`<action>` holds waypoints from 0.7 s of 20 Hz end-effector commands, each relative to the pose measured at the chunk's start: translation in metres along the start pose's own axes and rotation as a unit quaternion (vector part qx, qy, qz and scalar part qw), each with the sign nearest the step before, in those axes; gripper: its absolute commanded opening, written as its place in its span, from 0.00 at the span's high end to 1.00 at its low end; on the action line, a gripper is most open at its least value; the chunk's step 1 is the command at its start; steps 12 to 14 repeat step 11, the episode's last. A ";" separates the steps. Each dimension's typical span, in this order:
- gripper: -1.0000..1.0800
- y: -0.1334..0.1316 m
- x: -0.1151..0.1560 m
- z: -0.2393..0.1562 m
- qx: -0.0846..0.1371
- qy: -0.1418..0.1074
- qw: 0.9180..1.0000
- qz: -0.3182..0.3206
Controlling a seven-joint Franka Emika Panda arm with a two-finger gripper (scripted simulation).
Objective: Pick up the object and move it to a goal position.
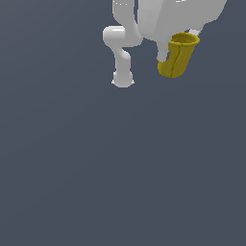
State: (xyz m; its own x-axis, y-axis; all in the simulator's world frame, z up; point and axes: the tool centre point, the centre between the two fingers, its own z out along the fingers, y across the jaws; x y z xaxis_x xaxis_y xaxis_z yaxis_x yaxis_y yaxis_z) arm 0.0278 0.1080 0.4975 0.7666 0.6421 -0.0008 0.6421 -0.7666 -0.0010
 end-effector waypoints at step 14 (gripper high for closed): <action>1.00 0.000 0.006 -0.013 0.000 0.000 1.000 0.000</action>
